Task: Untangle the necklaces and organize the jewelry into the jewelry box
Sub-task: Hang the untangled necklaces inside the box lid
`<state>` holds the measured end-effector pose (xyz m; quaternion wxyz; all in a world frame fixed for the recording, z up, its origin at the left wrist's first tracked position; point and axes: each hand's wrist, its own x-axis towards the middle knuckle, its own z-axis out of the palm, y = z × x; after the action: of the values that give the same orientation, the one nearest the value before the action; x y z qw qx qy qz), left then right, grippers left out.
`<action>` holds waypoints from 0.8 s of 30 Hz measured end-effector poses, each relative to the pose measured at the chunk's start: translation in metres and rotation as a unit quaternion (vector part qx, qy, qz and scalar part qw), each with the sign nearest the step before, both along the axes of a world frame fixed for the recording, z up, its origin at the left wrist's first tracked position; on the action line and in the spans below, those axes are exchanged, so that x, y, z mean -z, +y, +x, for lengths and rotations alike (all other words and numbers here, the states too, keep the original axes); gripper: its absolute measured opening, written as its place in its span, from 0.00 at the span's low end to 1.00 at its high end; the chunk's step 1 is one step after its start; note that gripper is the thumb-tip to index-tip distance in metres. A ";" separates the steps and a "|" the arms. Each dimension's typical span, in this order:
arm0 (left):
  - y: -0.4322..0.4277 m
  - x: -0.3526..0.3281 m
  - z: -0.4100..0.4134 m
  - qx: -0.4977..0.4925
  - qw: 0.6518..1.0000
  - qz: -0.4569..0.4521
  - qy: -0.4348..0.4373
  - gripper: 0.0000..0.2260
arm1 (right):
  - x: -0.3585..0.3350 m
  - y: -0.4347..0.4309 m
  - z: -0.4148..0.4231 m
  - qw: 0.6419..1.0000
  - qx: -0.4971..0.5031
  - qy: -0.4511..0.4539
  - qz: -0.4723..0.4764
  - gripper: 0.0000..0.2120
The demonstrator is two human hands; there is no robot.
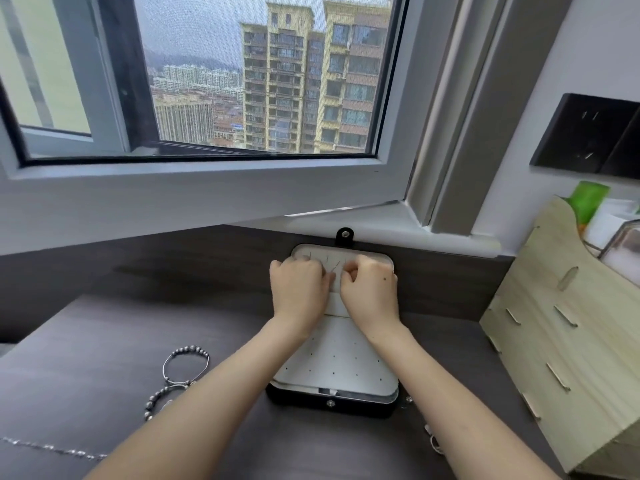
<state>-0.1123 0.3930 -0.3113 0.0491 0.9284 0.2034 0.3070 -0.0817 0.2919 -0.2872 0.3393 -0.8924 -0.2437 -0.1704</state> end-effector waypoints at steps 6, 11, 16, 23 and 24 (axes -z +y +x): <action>0.010 -0.008 -0.024 0.069 0.996 -0.056 -0.020 0.08 | -0.006 -0.008 -0.011 0.999 -0.001 -0.039 -0.014 0.11; 0.029 -0.025 -0.068 0.087 0.990 -0.108 0.002 0.05 | -0.004 -0.020 -0.055 0.994 -0.105 0.019 -0.026 0.05; 0.044 -0.035 -0.125 0.086 0.980 -0.167 0.064 0.04 | 0.009 -0.024 -0.129 0.943 -0.273 0.144 -0.123 0.04; 0.058 -0.025 -0.197 0.110 0.953 -0.267 0.097 0.09 | 0.023 -0.022 -0.192 0.896 -0.357 0.152 -0.215 0.10; 0.058 -0.023 -0.206 0.121 0.947 -0.282 0.097 0.10 | 0.025 -0.022 -0.196 0.895 -0.356 0.146 -0.227 0.10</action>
<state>-0.3183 0.4513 -0.2881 0.3258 0.9196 0.1711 0.1374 -0.2777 0.2699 -0.3121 0.1969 -0.8139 -0.5246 0.1537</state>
